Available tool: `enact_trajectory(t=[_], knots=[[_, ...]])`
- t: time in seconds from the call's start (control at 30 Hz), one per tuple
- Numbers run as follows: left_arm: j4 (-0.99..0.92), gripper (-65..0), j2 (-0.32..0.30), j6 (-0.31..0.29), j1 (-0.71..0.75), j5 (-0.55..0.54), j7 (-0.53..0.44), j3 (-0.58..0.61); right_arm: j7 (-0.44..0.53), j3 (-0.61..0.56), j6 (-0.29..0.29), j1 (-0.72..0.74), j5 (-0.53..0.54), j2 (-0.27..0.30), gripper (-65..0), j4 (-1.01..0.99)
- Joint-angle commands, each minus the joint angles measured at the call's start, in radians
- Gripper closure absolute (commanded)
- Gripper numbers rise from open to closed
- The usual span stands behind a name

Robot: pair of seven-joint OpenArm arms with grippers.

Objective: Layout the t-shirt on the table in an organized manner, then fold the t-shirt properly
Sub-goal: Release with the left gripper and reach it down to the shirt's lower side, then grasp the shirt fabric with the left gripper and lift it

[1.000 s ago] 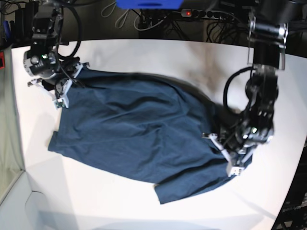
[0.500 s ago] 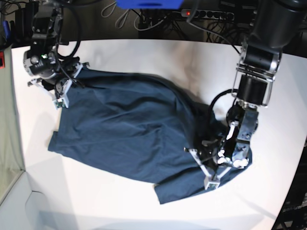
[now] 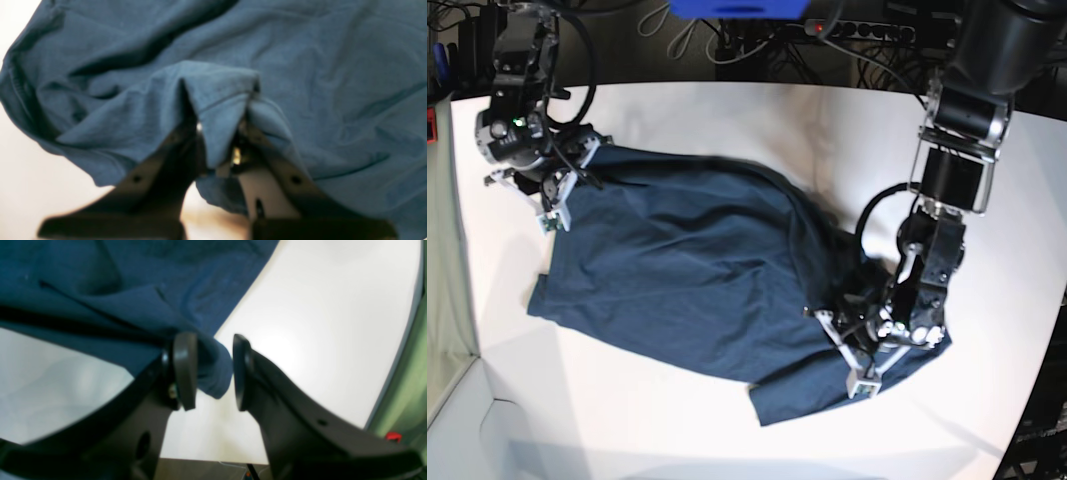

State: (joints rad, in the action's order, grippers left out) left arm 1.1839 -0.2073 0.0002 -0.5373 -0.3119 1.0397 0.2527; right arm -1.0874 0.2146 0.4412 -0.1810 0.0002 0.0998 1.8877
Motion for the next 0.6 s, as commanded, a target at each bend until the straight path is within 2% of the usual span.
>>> enact_trajectory(t=[0.0,0.03,0.1,0.27,0.33,0.37,0.57], knots=[[0.015,-1.8,-0.004,0.005,-0.033,0.000,-0.016,-0.005,0.014,0.001,-0.002,0.010,0.001,0.007,-19.2,0.017],[0.015,-4.1,-0.005,0.005,-0.033,0.000,-0.016,-0.005,0.016,-0.001,-0.002,0.010,0.001,0.007,-19.2,0.017],[0.015,-13.5,-0.004,0.005,-0.033,0.000,-0.008,-0.005,0.016,-0.001,-0.002,0.010,0.001,0.007,-19.2,0.017],[0.018,-50.9,-0.004,0.005,-0.033,-0.002,-0.016,-0.005,0.017,-0.001,-0.002,0.010,0.001,0.007,-19.2,0.017],[0.023,-61.9,-0.002,-0.001,-0.031,-0.007,-0.017,-0.005,0.017,-0.001,-0.002,0.010,0.001,0.007,-19.2,0.017],[0.024,-65.0,-0.002,-0.001,-0.031,-0.007,-0.011,-0.005,0.017,-0.001,-0.002,0.010,0.001,0.007,-19.2,0.017],[0.067,-65.0,-0.007,0.004,0.021,-0.008,-0.016,-0.006,0.017,-0.001,-0.002,0.011,0.001,0.008,-19.2,0.017]])
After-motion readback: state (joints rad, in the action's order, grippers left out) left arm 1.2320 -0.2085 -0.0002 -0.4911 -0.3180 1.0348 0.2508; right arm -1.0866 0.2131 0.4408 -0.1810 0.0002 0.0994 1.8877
